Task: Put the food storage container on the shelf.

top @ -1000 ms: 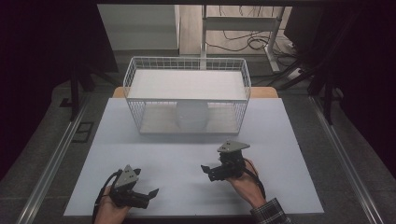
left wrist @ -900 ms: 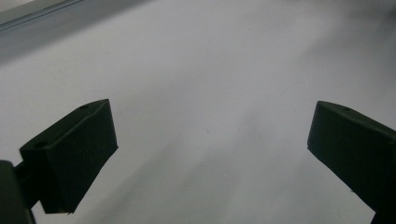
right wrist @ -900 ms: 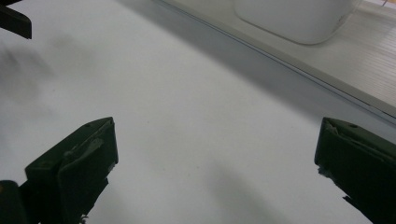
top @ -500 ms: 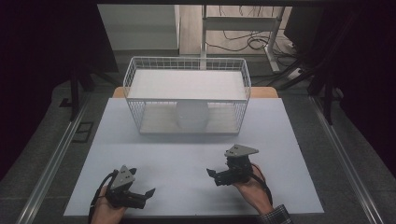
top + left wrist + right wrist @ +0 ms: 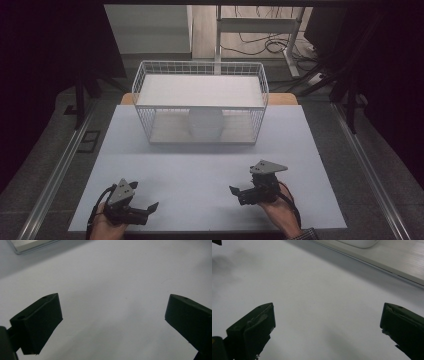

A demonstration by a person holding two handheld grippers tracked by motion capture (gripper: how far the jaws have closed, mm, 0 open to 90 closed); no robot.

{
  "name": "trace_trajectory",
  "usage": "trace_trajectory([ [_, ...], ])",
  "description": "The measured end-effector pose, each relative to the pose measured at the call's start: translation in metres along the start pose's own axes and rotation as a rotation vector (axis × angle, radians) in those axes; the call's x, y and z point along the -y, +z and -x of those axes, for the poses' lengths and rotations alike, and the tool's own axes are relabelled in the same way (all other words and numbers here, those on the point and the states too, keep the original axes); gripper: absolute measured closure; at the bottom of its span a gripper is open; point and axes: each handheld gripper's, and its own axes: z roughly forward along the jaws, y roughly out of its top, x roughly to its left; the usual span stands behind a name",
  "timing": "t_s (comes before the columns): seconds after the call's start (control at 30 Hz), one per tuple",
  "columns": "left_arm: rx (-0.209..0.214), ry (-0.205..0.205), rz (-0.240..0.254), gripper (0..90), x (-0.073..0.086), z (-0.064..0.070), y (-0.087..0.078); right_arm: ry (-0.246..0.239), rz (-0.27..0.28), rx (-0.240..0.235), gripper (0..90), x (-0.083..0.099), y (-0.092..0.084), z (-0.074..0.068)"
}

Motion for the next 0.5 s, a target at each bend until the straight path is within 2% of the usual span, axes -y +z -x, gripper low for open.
trace_trajectory([
  [0.5,-0.029,-0.01,0.025,1.1,0.01,-0.005,-0.018,-0.008,0.024,0.03,0.0,0.012,-0.024,-0.002],
])
